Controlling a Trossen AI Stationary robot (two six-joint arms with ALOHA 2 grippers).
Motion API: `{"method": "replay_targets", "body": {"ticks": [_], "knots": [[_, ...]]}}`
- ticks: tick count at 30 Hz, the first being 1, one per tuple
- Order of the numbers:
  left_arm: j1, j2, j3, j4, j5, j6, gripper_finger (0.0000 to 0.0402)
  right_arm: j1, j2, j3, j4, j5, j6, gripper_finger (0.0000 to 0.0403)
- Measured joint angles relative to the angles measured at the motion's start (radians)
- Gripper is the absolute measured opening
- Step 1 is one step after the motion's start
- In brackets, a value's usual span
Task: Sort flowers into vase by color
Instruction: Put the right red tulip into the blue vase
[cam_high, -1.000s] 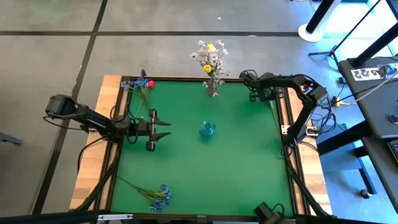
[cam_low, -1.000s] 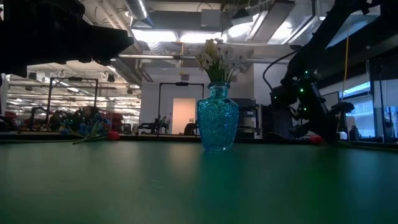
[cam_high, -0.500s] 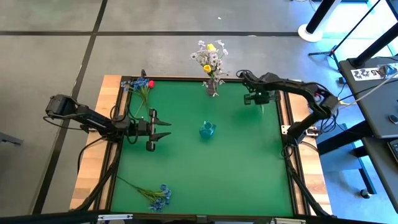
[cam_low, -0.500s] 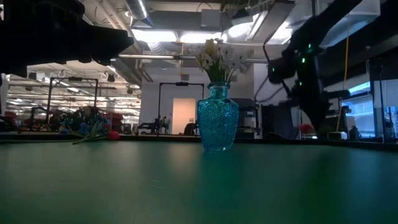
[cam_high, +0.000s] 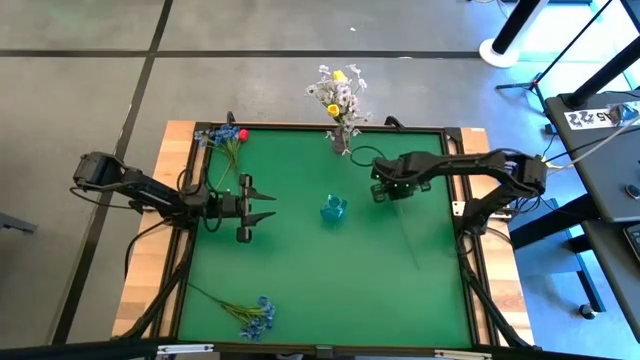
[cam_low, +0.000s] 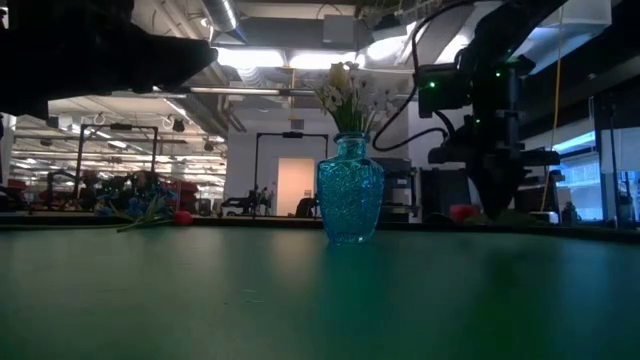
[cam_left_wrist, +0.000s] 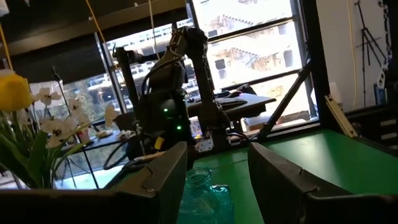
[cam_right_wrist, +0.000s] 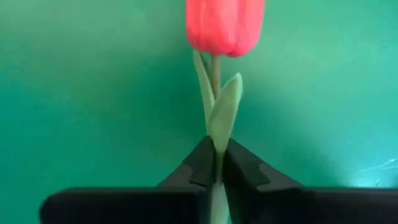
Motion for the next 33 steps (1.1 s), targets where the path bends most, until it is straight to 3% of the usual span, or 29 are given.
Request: {"method": "replay_targets", "body": {"ticks": [8,14,20,25,28,33], "knots": [[0.000,0.000,0.000,0.000,0.000,0.043,0.0166,-0.001,0.000,0.000,-0.023,0.007,0.000,0.0129],[0.000,0.000,0.000,0.000,0.000,0.041,0.0166,-0.003,0.040,0.000,0.014,-0.060,-0.029,0.0146],[0.000,0.000,0.000,-0.001,0.017,0.008,0.0166,-0.003,0.128,0.001,0.024,-0.062,-0.061,0.0126],[-0.037,0.000,0.000,0.009,0.159,-0.048,0.0166,-0.003,0.136,0.002,0.057,-0.067,-0.108,0.0063],[-0.111,0.000,0.000,0.051,0.235,-0.084,0.0166,0.001,0.118,0.001,0.060,-0.061,-0.135,0.0014],[-0.315,0.001,0.061,-0.050,0.191,-0.108,0.0166,0.114,-0.019,0.033,0.037,0.022,-0.125,0.0009]]}}
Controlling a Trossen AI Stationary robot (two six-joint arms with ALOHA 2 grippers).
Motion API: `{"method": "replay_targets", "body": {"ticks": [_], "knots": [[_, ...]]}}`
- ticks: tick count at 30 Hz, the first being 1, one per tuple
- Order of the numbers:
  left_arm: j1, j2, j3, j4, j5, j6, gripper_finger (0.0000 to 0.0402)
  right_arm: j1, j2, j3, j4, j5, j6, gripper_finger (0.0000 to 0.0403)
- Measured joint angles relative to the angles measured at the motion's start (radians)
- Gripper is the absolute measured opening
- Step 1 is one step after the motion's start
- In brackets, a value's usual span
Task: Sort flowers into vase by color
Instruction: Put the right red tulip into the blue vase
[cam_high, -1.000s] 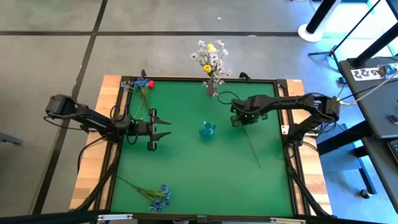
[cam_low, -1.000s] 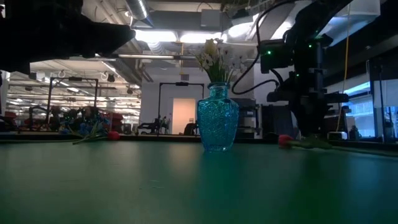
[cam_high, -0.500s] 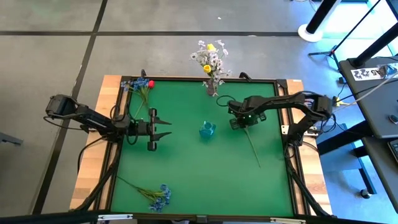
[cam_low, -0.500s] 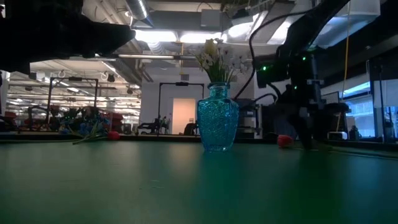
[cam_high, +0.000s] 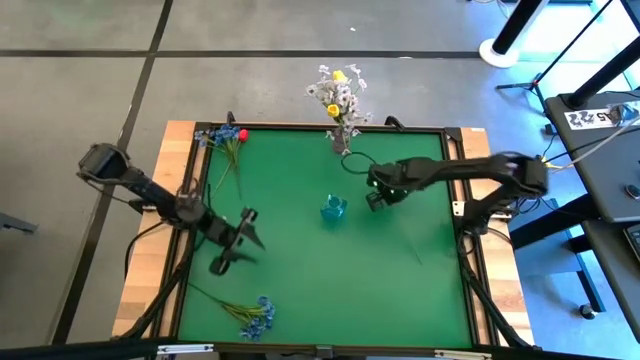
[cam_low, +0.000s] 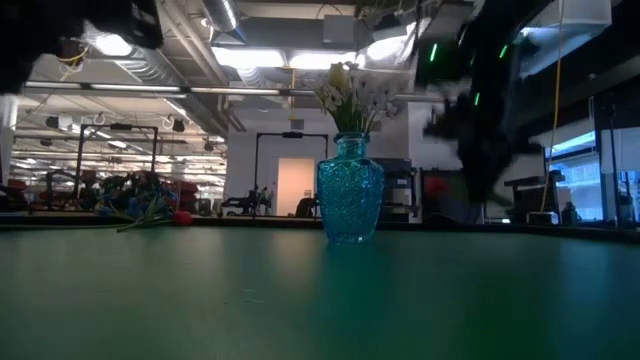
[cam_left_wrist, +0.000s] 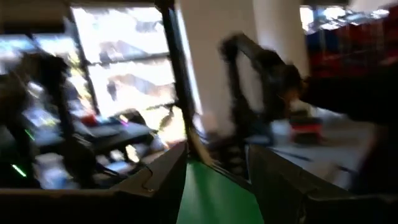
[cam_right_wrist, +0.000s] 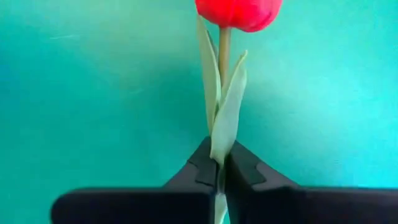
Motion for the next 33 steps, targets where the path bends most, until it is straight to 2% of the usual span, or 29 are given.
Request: {"method": "replay_targets", "body": {"ticks": [3,7,10,12,17,21,27,33], "knots": [[-0.130,0.015,0.086,-0.162,-0.103,-0.032,0.0166,0.144,-0.112,0.032,0.035,0.117,0.024,0.0008],[-0.276,0.097,0.189,-0.269,-0.255,-0.115,0.0166,0.382,-0.237,0.046,0.280,0.412,-0.006,0.0006],[-0.351,0.202,0.231,-0.237,-0.342,-0.149,0.0166,0.536,-0.262,0.046,0.535,0.645,-0.167,0.0006],[-0.387,0.280,0.254,-0.194,-0.403,-0.184,0.0166,0.590,-0.263,0.046,0.703,0.731,-0.312,0.0006],[-0.429,0.468,0.333,-0.093,-0.559,-0.306,0.0166,0.610,-0.263,0.046,1.059,0.768,-0.609,0.0005],[-0.442,0.591,0.411,-0.090,-0.630,-0.410,0.0166,0.581,-0.244,0.046,1.238,0.846,-0.829,0.0004],[-0.466,0.722,0.513,-0.091,-0.675,-0.498,0.0166,0.528,-0.205,0.046,1.340,0.807,-0.886,0.0005],[-0.498,0.766,0.555,-0.092,-0.707,-0.525,0.0166,0.524,-0.175,0.046,1.349,0.799,-0.890,0.0003]]}}
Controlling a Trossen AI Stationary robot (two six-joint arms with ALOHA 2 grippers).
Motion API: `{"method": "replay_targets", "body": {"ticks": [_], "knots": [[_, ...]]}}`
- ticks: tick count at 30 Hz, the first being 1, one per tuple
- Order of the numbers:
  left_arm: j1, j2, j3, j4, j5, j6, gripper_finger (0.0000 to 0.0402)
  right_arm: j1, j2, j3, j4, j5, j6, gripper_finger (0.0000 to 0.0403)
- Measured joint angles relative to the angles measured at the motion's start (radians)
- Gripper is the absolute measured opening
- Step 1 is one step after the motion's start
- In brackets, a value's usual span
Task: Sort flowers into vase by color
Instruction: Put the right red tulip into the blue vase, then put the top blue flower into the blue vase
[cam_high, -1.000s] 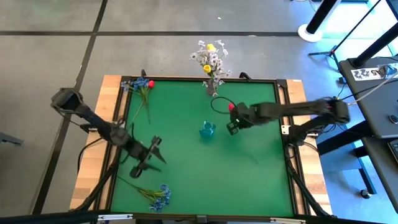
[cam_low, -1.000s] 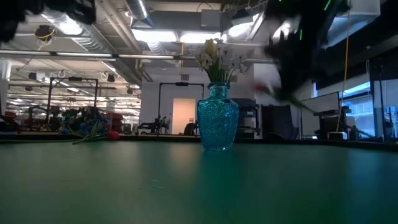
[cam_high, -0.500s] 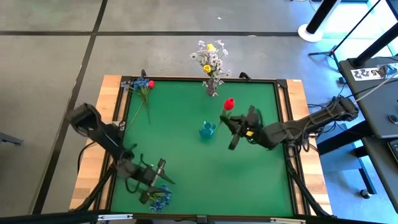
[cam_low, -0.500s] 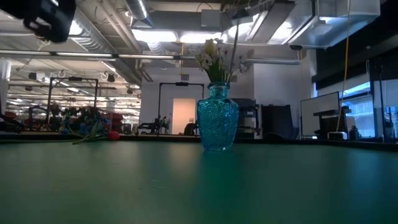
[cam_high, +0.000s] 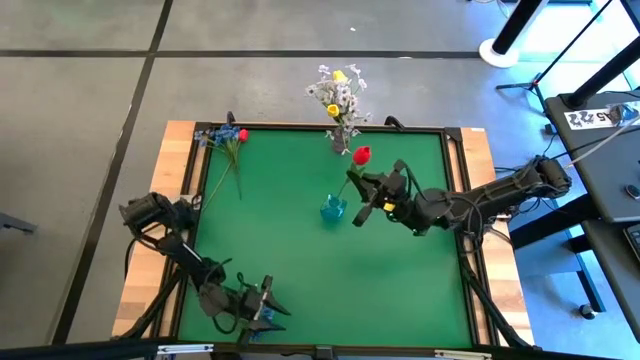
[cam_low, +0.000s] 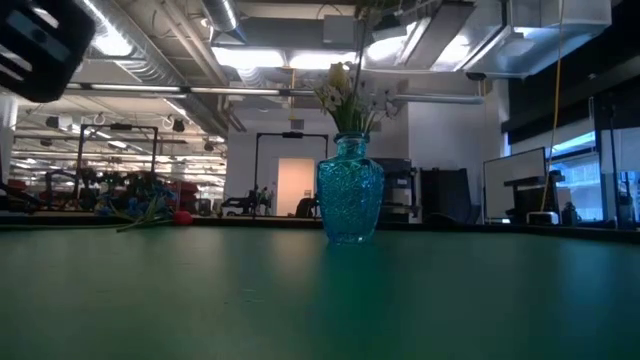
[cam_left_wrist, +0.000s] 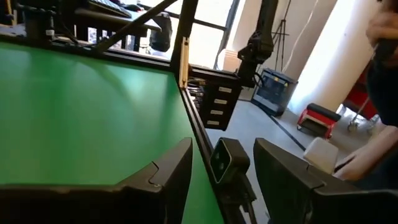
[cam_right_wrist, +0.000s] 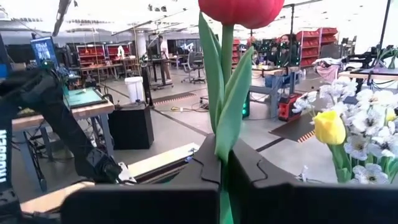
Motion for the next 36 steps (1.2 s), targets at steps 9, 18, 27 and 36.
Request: {"method": "replay_targets", "body": {"ticks": [9,18,27,36], "knots": [[-0.013,0.003,0.002,-0.016,-0.157,-0.008,0.0166,-0.015,0.081,0.000,-0.006,0.012,-0.006,0.0006],[0.112,-0.202,-0.006,-0.304,-0.263,-0.037,0.0166,-0.013,0.118,0.000,-0.160,0.007,0.070,0.0041],[0.423,-0.748,-0.006,-1.525,-0.171,-0.630,0.0166,-0.013,0.059,0.028,-0.392,-0.121,0.162,0.0150],[0.884,-0.794,-0.008,-2.136,-0.071,-0.886,0.0166,-0.013,-0.014,0.158,-0.930,-0.278,0.392,0.0239]]}}
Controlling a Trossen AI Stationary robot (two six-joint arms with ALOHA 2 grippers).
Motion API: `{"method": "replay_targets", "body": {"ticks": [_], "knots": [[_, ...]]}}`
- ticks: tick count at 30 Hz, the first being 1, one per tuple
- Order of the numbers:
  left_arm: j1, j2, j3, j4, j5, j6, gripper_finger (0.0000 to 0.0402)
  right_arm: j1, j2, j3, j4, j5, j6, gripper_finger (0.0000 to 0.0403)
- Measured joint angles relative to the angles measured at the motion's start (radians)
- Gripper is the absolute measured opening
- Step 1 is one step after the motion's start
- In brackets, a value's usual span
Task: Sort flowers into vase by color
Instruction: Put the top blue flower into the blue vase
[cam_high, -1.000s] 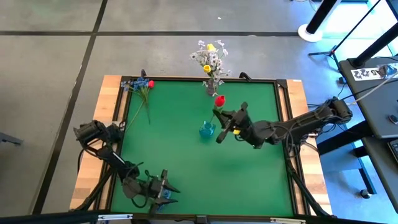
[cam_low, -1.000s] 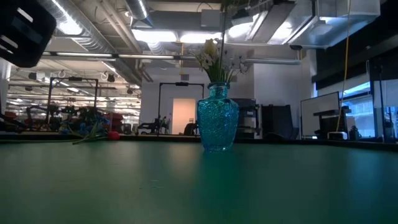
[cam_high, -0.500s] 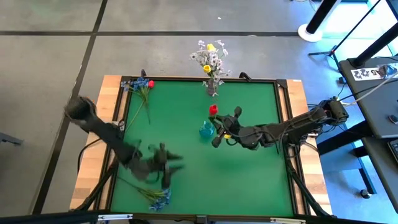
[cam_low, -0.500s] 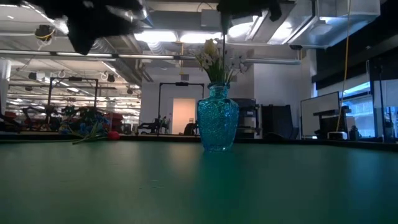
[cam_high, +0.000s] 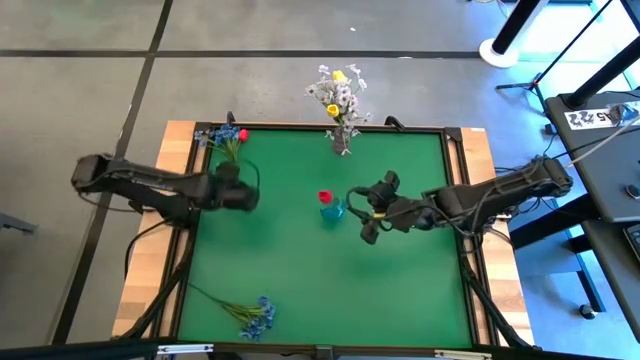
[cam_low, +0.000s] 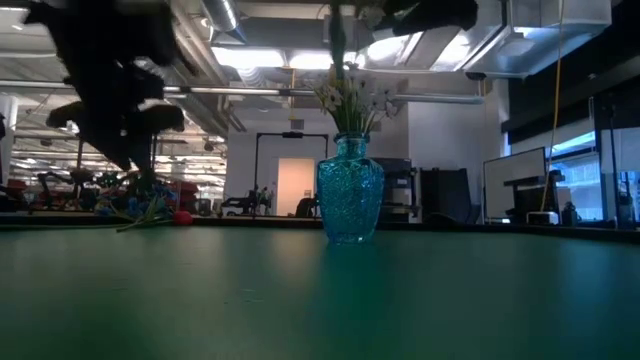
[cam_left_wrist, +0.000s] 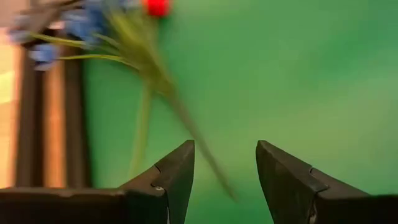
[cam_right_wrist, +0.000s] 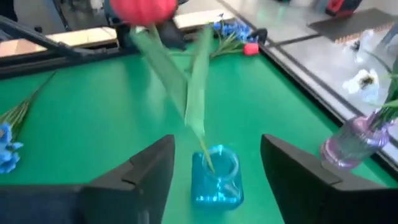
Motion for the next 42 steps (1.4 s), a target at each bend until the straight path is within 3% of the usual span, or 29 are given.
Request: {"method": "replay_targets", "body": {"ticks": [3,6,10,15,23,27,32,34,38,42], "knots": [[0.211,0.023,0.000,0.033,0.006,0.134,0.0166,0.001,-0.003,0.009,-0.041,-0.023,0.018,0.0250],[0.417,0.056,0.000,0.115,0.079,0.272,0.0166,0.001,-0.003,0.009,-0.046,-0.040,0.011,0.0252],[0.612,0.118,0.000,0.284,0.143,0.433,0.0166,0.001,-0.003,0.010,-0.052,-0.070,0.000,0.0253],[0.732,0.226,0.000,0.422,0.163,0.512,0.0166,0.001,-0.003,0.010,-0.061,-0.095,-0.006,0.0253],[0.801,0.429,0.002,0.507,0.157,0.559,0.0166,0.001,-0.003,0.010,-0.064,-0.108,-0.006,0.0253],[0.768,0.457,0.004,0.510,0.142,0.594,0.0136,0.001,-0.003,0.010,-0.064,-0.109,0.010,0.0253],[0.624,0.411,-0.002,0.482,0.160,0.653,0.0033,0.001,-0.003,0.010,-0.067,-0.152,0.051,0.0253],[0.524,0.384,-0.004,0.468,0.193,0.646,0.0015,0.006,-0.003,0.010,-0.075,-0.173,0.073,0.0253],[0.255,0.361,-0.032,0.492,0.271,0.539,0.0021,0.050,-0.003,0.010,-0.081,-0.152,0.095,0.0253],[-0.041,0.361,-0.053,0.523,0.255,0.378,0.0020,0.106,-0.003,0.010,-0.073,-0.120,0.112,0.0253]]}}
